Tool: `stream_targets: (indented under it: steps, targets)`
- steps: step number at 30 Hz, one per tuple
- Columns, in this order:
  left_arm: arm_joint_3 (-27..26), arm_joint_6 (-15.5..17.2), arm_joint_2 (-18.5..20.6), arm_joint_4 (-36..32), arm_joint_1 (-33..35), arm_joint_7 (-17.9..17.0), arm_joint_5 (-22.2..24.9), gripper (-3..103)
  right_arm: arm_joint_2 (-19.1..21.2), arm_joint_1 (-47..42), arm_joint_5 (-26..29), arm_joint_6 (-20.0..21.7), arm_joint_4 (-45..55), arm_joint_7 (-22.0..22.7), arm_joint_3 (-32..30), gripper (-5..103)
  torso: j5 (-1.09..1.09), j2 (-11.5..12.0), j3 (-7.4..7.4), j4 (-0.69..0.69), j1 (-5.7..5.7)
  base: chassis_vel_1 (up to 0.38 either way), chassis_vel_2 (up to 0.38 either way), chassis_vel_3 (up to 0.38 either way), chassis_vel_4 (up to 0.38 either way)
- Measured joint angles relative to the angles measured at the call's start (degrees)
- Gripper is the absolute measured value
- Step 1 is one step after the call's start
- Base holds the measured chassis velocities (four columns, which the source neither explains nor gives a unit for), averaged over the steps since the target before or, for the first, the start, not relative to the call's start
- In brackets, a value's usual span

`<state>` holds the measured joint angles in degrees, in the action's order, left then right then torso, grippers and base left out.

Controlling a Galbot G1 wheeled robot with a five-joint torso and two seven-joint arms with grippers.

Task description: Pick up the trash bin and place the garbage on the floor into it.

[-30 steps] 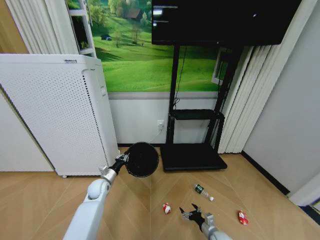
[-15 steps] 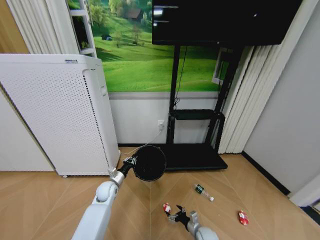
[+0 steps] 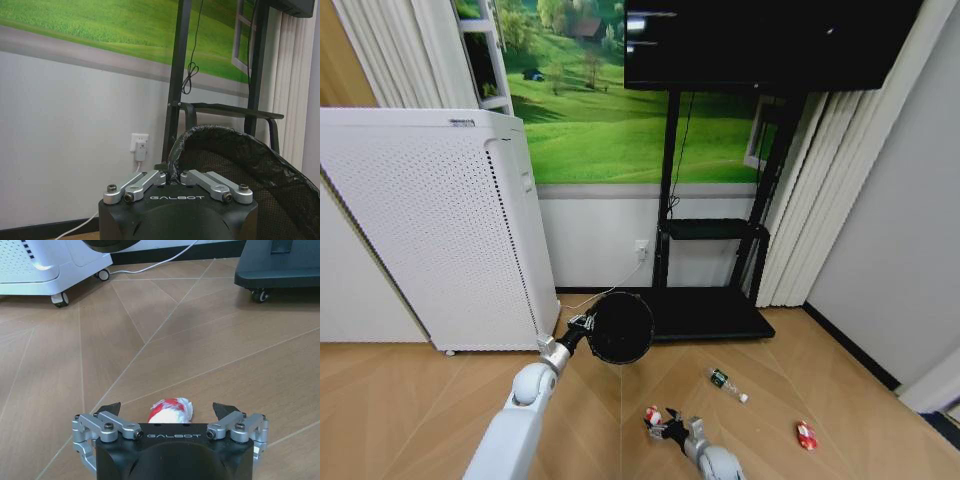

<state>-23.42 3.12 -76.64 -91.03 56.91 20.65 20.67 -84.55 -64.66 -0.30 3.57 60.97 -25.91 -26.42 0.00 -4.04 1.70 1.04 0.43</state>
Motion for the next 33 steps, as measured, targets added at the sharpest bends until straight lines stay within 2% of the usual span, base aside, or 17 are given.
stream_targets:
  steps: [8, 18, 21, 23, 24, 25, 28, 30, 31, 33]
  targets:
    - [0.2, 0.1, -0.2, -0.4, 0.5, 0.0, -0.5, 7, -0.8, 1.4, -1.8, -1.0, -2.6, 0.4, -0.2, 100, 0.00, 0.0, 0.00, 0.00, 0.00, 0.000, 0.000, 0.000, 0.000]
    - [0.1, 0.2, 0.0, -0.8, 1.1, 0.3, -0.7, 7, -2.2, 1.7, -6.9, -3.8, -4.9, 1.2, -1.6, 101, 0.00, 0.0, 0.00, 0.00, 0.00, 0.000, 0.000, 0.000, 0.000]
    - [-0.1, 0.2, 0.1, -0.8, 1.2, 0.3, -0.8, 7, -2.6, 1.7, -8.4, -4.5, -5.3, 1.6, -2.2, 91, -0.01, 0.0, 0.00, 0.00, -0.01, 0.000, 0.000, 0.000, 0.000]
    - [-0.1, 0.2, 0.1, -0.8, 1.3, 0.3, -0.8, 7, -2.7, 1.6, -8.7, -4.6, -5.3, 1.7, -2.4, 91, -0.01, 0.0, 0.00, 0.00, -0.01, 0.000, 0.000, 0.000, 0.000]
    - [-0.2, 0.2, 0.0, -0.8, 1.3, 0.4, -0.9, 7, -2.8, 1.5, -8.9, -4.7, -5.3, 2.0, -2.5, 86, 0.00, 0.0, 0.00, 0.00, -0.01, 0.000, 0.000, 0.000, 0.000]
    - [-0.3, 0.1, 0.0, -0.8, 1.3, 0.4, -1.0, 7, -2.9, 1.4, -9.0, -4.8, -5.3, 2.2, -2.6, 75, 0.00, 0.0, 0.00, 0.00, -0.01, 0.000, 0.000, 0.000, 0.000]
    - [-0.5, 0.1, 0.0, -0.8, 1.5, 0.6, -1.0, 7, -2.9, 1.1, -9.6, -4.8, -5.2, 2.4, -2.9, 70, 0.00, 0.0, 0.00, 0.00, -0.01, 0.000, 0.000, 0.000, 0.000]
    - [-0.7, 0.0, 0.1, -1.0, 1.5, 0.7, -1.0, 7, -3.1, 0.9, -10.8, -5.2, -5.0, 2.6, -3.4, 59, -0.01, 0.0, 0.00, 0.00, -0.01, 0.000, 0.000, 0.000, 0.000]
    - [-0.7, 0.0, 0.1, -1.0, 1.5, 0.7, -1.0, 7, -3.1, 0.9, -10.8, -5.2, -5.0, 2.6, -3.4, 59, -0.01, 0.0, 0.00, 0.00, -0.01, 0.000, 0.000, 0.000, 0.000]
    - [-1.2, -0.1, 0.2, -1.0, 1.6, 0.9, -0.8, 7, -3.1, 0.6, -11.7, -5.7, -4.6, 2.8, -3.8, 48, -0.01, 0.0, 0.00, 0.00, -0.01, 0.000, 0.000, 0.000, 0.000]
